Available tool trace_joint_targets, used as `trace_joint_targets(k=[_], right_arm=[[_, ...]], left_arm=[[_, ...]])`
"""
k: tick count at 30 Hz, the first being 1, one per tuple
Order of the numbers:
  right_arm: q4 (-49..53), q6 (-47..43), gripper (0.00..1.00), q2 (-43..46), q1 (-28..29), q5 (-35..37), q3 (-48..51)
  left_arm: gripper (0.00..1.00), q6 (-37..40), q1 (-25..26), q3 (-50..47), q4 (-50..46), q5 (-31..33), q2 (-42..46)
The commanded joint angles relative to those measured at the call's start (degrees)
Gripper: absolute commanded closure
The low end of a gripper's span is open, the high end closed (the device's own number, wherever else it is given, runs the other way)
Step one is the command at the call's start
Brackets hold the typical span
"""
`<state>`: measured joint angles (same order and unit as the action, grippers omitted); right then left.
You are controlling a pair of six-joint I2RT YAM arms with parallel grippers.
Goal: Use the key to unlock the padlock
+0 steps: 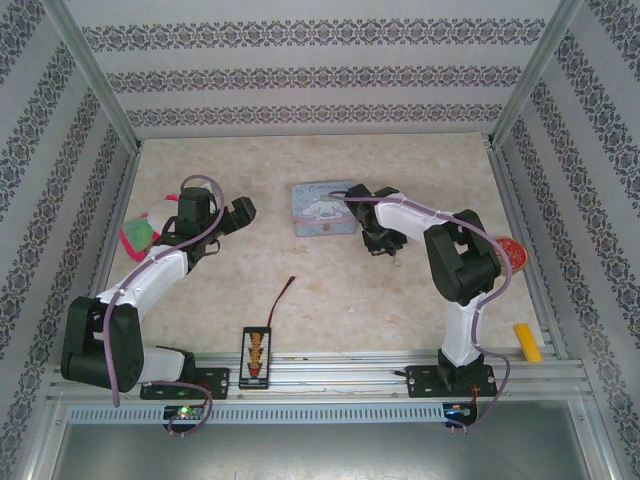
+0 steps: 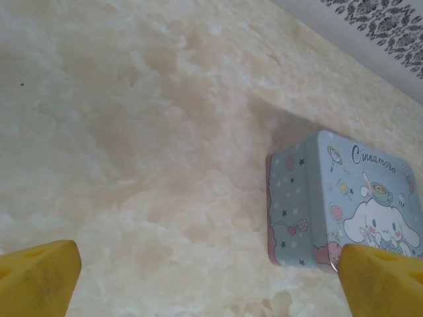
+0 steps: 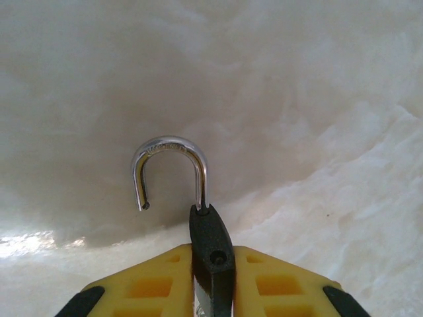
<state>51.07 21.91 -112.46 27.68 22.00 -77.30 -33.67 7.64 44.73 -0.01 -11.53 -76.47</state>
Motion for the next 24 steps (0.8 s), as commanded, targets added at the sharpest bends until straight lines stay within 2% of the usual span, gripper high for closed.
trace_joint_targets(k=[1,5,8,14,19,24], right_arm=[[1.82,1.98,0.78,0.23,1.24,0.41,-1.89],[1.98,2.76,0.77,0.36,2.23,1.08,-1.72],[2.46,3.09,0.82,0.45,2.96,3.27,-1.46],[2.80,4.01,0.85,0.14,4.37,5.59,-0.80],[1.90,4.78,0.84,0.59,5.73,5.23,0.01],[-0.34,5.26,0.78,1.21,6.59,2.69,1.43]], left_arm=[[0.01,-0.96,-0.88,0.24,1.59,-1.07,-0.97],[0.01,-1.22,-0.98,0.40,1.75,-1.61,-1.56],[0.01,-1.44,-0.96,0.35,2.06,-1.81,-1.72],[0.01,-1.75,-1.15,0.27,2.29,-2.10,-1.76],[0.01,-2.08,-1.14,0.01,2.23,-2.18,-1.61],[0.01,-2.36,-1.25,-0.34,2.40,-2.27,-1.76]])
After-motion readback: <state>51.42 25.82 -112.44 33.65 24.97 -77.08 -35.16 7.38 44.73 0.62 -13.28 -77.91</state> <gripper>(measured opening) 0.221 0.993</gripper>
